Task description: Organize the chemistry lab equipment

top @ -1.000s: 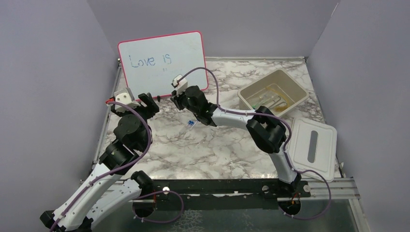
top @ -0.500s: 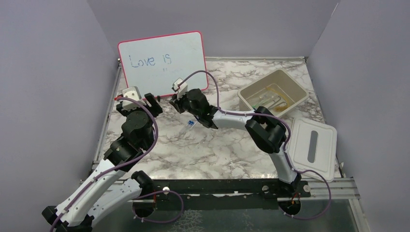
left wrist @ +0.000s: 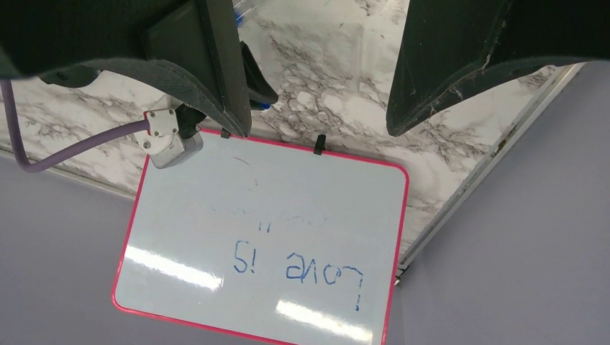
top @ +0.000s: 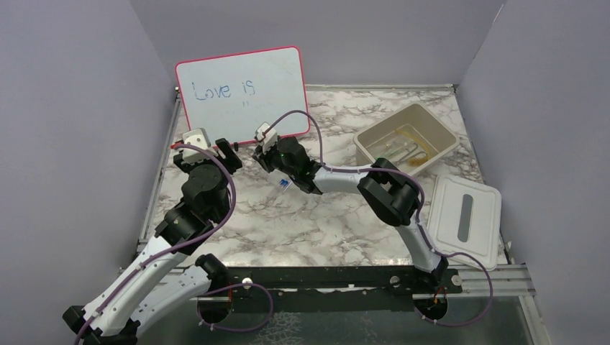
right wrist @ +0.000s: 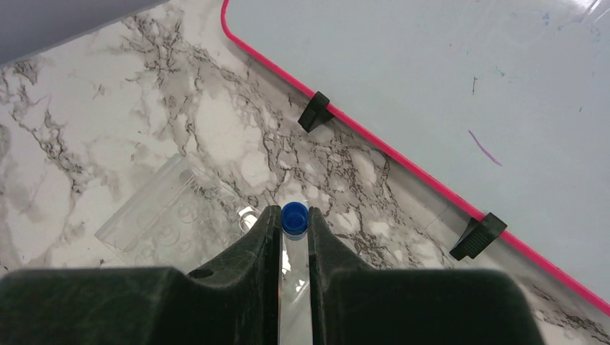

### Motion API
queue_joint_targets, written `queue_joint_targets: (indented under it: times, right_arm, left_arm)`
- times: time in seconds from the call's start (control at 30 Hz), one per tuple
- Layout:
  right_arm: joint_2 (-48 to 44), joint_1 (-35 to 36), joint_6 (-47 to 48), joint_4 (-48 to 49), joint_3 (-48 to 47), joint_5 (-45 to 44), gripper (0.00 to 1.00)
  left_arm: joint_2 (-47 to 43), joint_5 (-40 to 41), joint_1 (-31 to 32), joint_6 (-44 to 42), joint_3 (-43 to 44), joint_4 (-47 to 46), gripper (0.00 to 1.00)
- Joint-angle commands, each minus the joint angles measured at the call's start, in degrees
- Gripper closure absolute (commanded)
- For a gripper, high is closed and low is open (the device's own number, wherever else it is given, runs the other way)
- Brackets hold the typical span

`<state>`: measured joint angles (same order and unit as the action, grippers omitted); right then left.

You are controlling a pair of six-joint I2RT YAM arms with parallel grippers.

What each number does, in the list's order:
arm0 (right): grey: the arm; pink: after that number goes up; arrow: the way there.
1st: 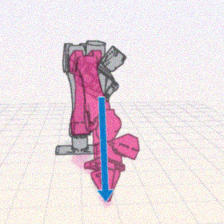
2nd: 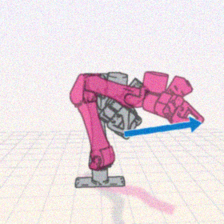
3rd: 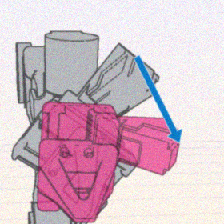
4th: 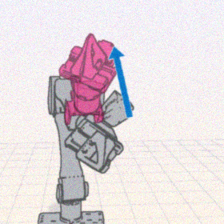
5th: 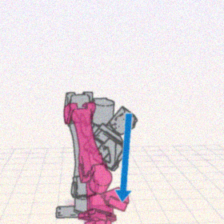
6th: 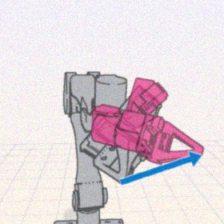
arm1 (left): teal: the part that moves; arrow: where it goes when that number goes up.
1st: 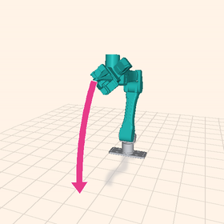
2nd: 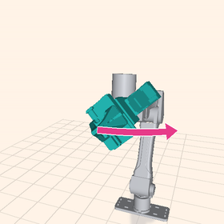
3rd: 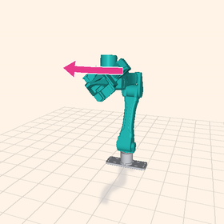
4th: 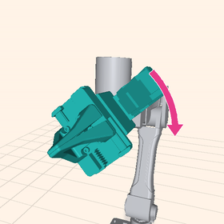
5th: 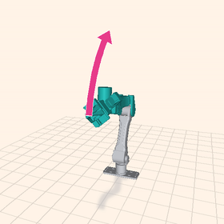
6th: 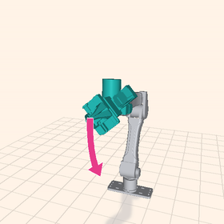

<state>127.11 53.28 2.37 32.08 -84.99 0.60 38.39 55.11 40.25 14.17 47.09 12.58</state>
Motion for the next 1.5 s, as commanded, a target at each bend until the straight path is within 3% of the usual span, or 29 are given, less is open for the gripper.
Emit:
queue_joint_targets:
  times: [0.0,0.57,0.67,0.9,1.07,1.27,1.47]
  right_arm:
    - [1.95,0.25,1.58,2.07,-0.16,-0.34,0.83]
    - [3.75,-1.08,-1.37,-0.02,-0.78,-1.41,0.80]
    - [3.77,-1.07,-0.86,0.27,-0.14,-1.01,0.75]
    - [0.71,-1.07,-1.62,-0.05,0.97,0.80,0.51]
    - [-3.35,-1.28,-4.93,-2.98,0.40,-0.14,0.42]
    - [-9.53,-1.89,-10.17,-7.96,1.85,-0.34,0.40]
    - [-15.73,-2.74,-19.95,-19.20,5.00,-7.90,0.40]
  left_arm:
    - [0.20,1.67,0.18,0.42,-0.48,-0.31,0.28]
    - [0.58,1.68,0.18,0.51,-0.52,-0.10,0.28]
    - [0.54,1.76,0.18,0.55,-0.49,-0.10,0.28]
    - [0.85,1.85,0.18,0.58,-0.47,-0.14,0.28]
    - [0.85,1.73,0.18,0.51,-0.47,-0.02,0.28]
    - [0.68,0.64,0.18,0.53,-0.38,-0.05,0.27]
    - [0.35,-2.50,0.18,0.69,-0.23,0.00,0.25]
